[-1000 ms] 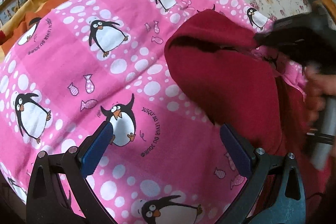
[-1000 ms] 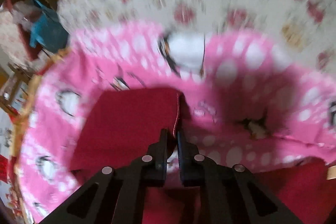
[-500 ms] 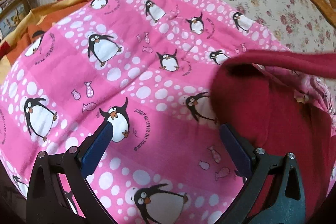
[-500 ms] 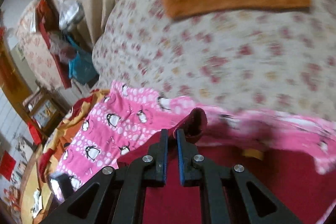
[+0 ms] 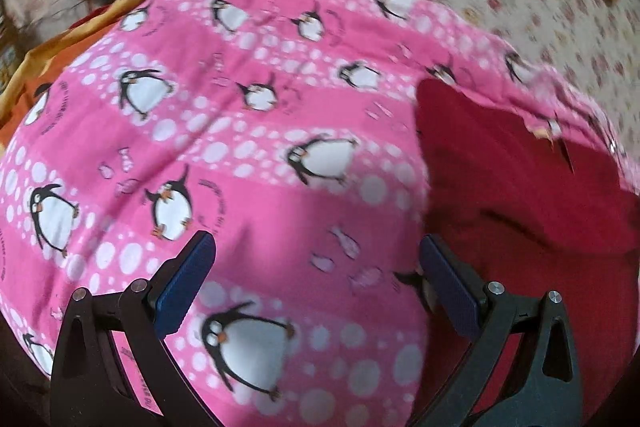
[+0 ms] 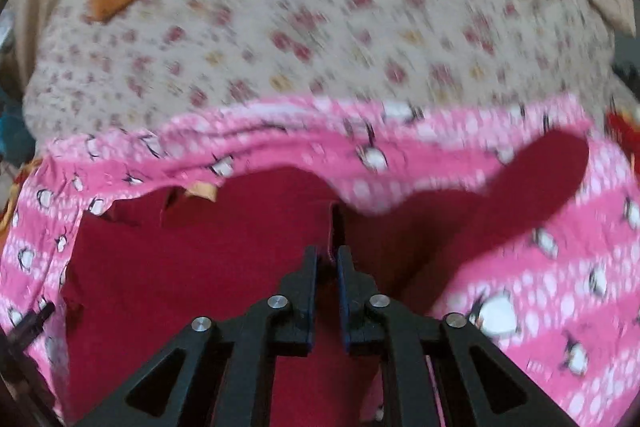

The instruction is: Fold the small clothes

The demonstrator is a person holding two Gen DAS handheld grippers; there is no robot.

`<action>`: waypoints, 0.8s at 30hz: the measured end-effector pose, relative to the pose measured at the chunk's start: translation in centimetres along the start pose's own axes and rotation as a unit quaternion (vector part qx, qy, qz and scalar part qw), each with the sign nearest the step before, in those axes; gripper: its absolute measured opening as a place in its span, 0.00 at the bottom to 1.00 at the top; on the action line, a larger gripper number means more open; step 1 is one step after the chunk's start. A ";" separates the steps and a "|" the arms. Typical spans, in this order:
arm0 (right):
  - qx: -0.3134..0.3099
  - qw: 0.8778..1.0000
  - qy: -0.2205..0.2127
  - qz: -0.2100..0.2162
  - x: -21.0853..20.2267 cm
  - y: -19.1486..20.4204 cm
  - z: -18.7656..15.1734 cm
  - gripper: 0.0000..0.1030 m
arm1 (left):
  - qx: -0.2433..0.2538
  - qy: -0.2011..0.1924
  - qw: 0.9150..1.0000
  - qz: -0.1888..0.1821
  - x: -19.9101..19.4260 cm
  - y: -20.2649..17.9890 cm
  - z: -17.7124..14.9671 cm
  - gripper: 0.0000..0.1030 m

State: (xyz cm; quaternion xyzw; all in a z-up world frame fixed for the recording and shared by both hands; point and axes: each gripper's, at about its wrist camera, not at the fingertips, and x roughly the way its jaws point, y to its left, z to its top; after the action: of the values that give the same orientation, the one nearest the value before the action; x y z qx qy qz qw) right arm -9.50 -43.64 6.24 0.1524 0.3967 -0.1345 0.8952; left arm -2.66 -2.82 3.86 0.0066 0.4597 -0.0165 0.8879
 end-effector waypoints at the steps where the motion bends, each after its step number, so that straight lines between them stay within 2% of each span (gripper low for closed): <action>1: 0.004 1.000 -0.005 0.006 -0.3 0.2 0.2 0.14 | 0.005 0.002 1.000 -0.001 0.1 -0.3 -0.1 0.99; 3: -0.003 0.999 -0.027 0.034 -1.2 1.4 0.3 0.39 | 0.008 0.007 1.000 0.003 0.7 -0.7 -0.1 0.99; 4: -0.010 0.997 -0.044 0.068 -1.7 3.0 0.5 0.65 | 0.007 0.010 1.000 0.008 1.1 -0.8 0.0 0.99; 5: -0.019 0.994 -0.057 0.097 -2.0 4.3 0.5 0.81 | 0.004 0.016 1.000 0.014 1.8 -0.9 0.3 0.99; 6: -0.036 0.988 -0.070 0.137 -2.2 6.2 0.5 0.82 | 0.001 0.021 1.000 0.018 2.2 -0.8 0.4 0.99; 7: -0.069 0.979 -0.065 0.180 -1.8 9.3 0.8 0.82 | -0.003 0.024 0.999 0.024 2.8 -0.7 0.6 0.99; 9: -0.120 0.969 -0.034 0.212 -0.3 14.4 1.2 0.82 | -0.013 0.027 0.999 0.032 3.4 -0.2 0.7 0.99; 13: -0.163 0.963 0.010 0.217 4.9 23.2 2.5 0.82 | -0.052 0.046 0.997 0.021 4.2 1.5 0.9 0.99; 15: -0.201 0.951 0.054 0.229 8.6 27.2 2.9 0.82 | -0.050 0.047 0.997 0.022 4.2 1.6 1.0 0.99; 17: -0.246 0.944 0.078 0.207 11.2 29.6 2.2 0.78 | -0.043 0.047 0.998 0.023 4.2 1.4 1.1 0.99; 18: -0.266 0.940 0.085 0.196 12.1 30.5 1.6 0.69 | -0.041 0.046 0.998 0.022 4.1 1.4 1.2 0.99; 19: -0.284 0.935 0.098 0.188 13.0 31.2 1.2 0.34 | -0.041 0.044 0.998 0.021 4.0 1.5 1.3 0.99; 20: -0.294 0.929 0.115 0.191 13.8 31.8 0.9 0.23 | -0.045 0.037 0.998 0.023 3.7 1.6 1.4 0.99; 21: -0.297 0.929 0.110 0.189 14.0 32.1 0.7 0.23 | -0.050 0.030 0.998 0.025 3.5 1.7 1.6 0.99; 22: -0.302 0.929 0.098 0.189 13.9 32.4 0.8 0.17 | -0.059 0.018 0.998 0.028 3.2 2.0 1.8 0.99; 23: -0.303 0.929 0.089 0.192 14.0 32.6 0.9 0.15 | -0.064 0.011 0.997 0.031 2.9 2.2 1.9 0.99; 24: -0.295 0.934 0.081 0.186 14.4 32.9 1.1 0.15 | -0.071 0.003 0.997 0.032 2.6 2.4 2.0 0.99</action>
State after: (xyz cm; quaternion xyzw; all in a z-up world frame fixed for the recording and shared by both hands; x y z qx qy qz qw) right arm 12.51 -15.59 1.59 -0.0367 0.4545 0.1702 0.8736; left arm 0.58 -0.50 2.88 -0.0416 0.4617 0.0446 0.8849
